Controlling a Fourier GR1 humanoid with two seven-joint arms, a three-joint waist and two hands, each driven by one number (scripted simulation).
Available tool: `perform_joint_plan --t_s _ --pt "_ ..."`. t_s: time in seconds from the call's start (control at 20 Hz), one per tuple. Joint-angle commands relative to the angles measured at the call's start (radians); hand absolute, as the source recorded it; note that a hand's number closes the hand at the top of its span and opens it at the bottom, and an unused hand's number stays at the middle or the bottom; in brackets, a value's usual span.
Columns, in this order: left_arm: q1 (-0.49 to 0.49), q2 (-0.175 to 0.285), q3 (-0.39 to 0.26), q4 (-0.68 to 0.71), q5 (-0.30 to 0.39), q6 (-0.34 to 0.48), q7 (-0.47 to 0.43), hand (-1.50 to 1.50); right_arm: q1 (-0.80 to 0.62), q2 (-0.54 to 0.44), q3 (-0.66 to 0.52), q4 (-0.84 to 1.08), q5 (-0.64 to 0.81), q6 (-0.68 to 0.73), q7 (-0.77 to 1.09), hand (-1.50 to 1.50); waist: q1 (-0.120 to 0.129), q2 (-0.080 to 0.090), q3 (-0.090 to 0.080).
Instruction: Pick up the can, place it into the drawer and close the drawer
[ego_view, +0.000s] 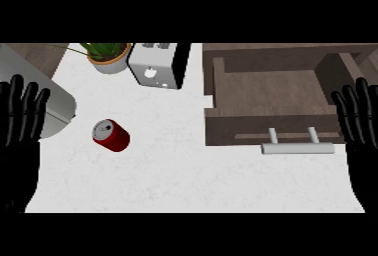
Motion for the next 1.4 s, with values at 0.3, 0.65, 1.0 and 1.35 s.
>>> perform_joint_plan --t_s 0.3,0.65,1.0,1.35 --pt "0.105 -0.117 0.116 0.065 -0.19 0.393 0.188 -1.5 0.068 0.03 -0.067 0.048 -0.005 -0.074 0.095 -1.5 0.012 0.012 -0.054" --pt "0.062 -0.119 -0.098 0.002 -0.443 0.665 0.469 -1.5 0.096 0.058 -0.014 0.03 0.042 -0.101 0.165 -1.5 -0.003 -0.002 -0.052" --pt "0.016 -0.12 -0.043 -0.001 -0.486 0.623 0.525 -1.5 0.049 0.007 -0.128 0.024 -0.047 -0.062 0.2 -1.5 0.001 -0.002 -0.053" --pt "0.01 -0.09 -0.012 0.106 -0.364 0.625 0.462 -1.5 0.135 -0.009 -0.179 0.024 -0.101 0.012 0.103 -1.5 0.0 -0.002 -0.053"
